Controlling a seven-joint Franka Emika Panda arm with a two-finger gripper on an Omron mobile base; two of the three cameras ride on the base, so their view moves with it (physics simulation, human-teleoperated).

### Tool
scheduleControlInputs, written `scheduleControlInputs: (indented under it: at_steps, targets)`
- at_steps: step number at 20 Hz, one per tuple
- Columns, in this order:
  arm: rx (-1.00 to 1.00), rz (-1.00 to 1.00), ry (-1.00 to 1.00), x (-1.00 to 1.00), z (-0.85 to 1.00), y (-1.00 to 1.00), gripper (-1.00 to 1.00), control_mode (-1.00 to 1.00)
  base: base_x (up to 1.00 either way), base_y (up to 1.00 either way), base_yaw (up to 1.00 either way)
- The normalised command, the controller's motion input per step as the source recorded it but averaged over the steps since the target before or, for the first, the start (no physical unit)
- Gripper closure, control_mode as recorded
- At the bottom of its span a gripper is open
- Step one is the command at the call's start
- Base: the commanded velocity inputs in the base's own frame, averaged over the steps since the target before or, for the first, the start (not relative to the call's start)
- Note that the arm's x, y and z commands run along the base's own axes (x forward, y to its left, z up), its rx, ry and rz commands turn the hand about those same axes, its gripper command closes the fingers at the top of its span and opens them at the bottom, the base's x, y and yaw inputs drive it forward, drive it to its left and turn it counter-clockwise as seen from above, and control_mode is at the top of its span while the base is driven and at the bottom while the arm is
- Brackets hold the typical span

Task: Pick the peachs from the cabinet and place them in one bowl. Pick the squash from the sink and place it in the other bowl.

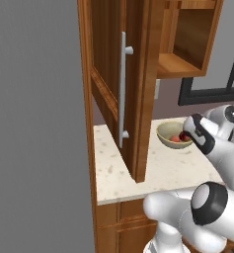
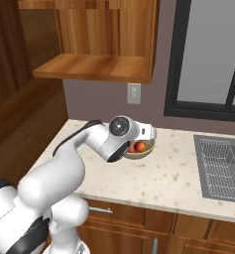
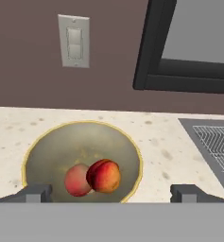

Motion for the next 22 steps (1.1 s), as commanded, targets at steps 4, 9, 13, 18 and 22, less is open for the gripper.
scheduleControlInputs:
  at_steps: [4,9,13,18,22]
  targets:
    - [0.0,0.0,0.0,-0.62,0.29,0.0,-1.0,-1.0,0.0,0.0,0.0]
    - [0.0,0.0,0.01,-0.57,0.42,0.0,-1.0,-1.0,0.0,0.0,0.0]
    - [0.0,-0.01,0.0,-0.63,0.4,0.0,-1.0,-1.0,0.0,0.0,0.0]
    - [0.0,-0.1,0.03,-0.43,0.4,0.0,-1.0,-1.0,0.0,0.0,0.0]
    - [0.0,-0.14,0.14,-0.63,0.33,0.0,-1.0,-1.0,0.0,0.0,0.0]
